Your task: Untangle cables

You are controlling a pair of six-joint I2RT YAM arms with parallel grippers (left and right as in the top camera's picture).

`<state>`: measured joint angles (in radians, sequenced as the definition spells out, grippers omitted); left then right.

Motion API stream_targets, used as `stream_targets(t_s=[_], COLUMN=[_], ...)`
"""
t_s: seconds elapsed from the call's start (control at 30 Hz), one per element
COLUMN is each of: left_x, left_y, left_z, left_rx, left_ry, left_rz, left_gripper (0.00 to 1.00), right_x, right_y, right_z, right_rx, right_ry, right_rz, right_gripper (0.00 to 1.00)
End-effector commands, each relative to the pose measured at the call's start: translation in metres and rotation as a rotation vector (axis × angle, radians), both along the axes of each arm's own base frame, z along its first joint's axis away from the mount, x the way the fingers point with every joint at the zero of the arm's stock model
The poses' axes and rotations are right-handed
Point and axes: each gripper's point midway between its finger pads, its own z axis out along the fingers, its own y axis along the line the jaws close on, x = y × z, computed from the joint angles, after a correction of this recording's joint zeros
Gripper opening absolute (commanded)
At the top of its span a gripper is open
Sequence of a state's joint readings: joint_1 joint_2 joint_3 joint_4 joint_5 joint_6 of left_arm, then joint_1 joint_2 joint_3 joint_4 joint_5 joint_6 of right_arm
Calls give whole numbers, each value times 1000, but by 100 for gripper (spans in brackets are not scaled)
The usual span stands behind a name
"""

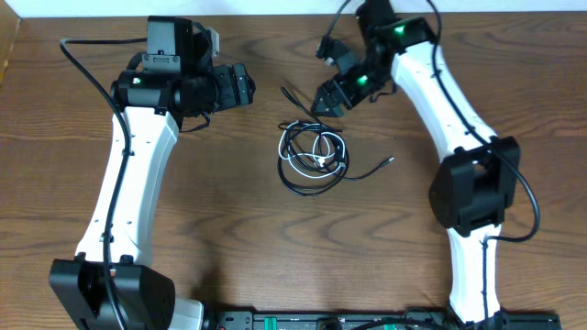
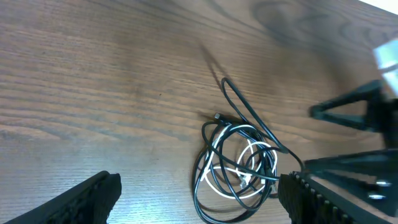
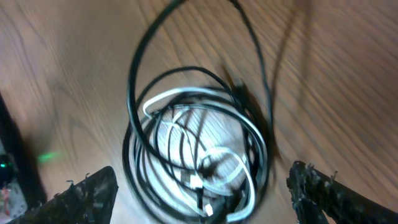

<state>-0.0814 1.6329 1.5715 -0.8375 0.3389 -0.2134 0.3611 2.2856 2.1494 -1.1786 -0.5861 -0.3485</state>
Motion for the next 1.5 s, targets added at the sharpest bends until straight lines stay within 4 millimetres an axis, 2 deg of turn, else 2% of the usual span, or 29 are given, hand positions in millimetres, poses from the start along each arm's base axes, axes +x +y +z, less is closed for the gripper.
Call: stream_targets(t_s=[0.0, 0.07, 0.13, 0.2, 0.23, 0.3, 0.33, 0.37, 0.43, 0.57, 0.67, 0.77, 0.93, 1.03, 1.1, 1.2, 1.37, 1.47], left_x=[1, 2, 3, 4, 4, 4, 4, 4, 4, 5, 5, 5, 5, 5, 5, 4, 5, 5], left_y=[0, 0, 0, 0, 0, 0, 0, 0, 0, 0, 0, 0, 0, 0, -1, -1, -1, -1], left_z=[-4, -4, -3, -3, -3, -3, -3, -3, -3, -2, -2, -2, -2, -2, -2, -2, -2, -2], left_rx=[-9, -10, -10, -11, -11, -10, -10, -10, -10, -11, -11, -11, -11, -12, -15, -17, -17, -17], left_ry=[16, 13, 9, 5, 5, 5, 5, 5, 5, 0, -2, -2, -2, -2, -2, -1, -1, -1], left_rz=[4, 5, 5, 5, 5, 5, 5, 5, 5, 5, 4, 4, 4, 4, 1, 0, -1, -1], left_gripper=[87, 87, 87, 87, 87, 87, 87, 87, 87, 87, 87, 87, 87, 87, 87, 87, 87, 87], right_x=[-7, -8, -8, -6, -3, 4, 10, 15, 26, 37, 34, 21, 9, 7, 13, 24, 26, 32], right_y=[18, 27, 35, 40, 41, 42, 40, 38, 32, 16, 4, -7, -27, -41, -57, -80, -101, -144], right_z=[-20, -29, -37, -38, -37, -23, -10, 2, 32, 107, 159, 211, 266, 291, 295, 287, 267, 249], right_rx=[13, 13, 14, 14, 18, 36, 50, 62, 91, 168, 225, 285, 365, 420, 406, 328, 241, 91], right_ry=[18, 19, 14, -8, -21, -47, -67, -85, -129, -239, -315, -385, -426, -408, -393, -401, -362, -369], right_rz=[63, 79, 94, 101, 100, 70, 46, 28, -19, -96, -130, -159, -264, -379, -497, -633, -709, -851], right_gripper=[83, 80, 69, 52, 40, 20, 9, 2, 1, 1, 1, 1, 1, 1, 1, 1, 1, 1])
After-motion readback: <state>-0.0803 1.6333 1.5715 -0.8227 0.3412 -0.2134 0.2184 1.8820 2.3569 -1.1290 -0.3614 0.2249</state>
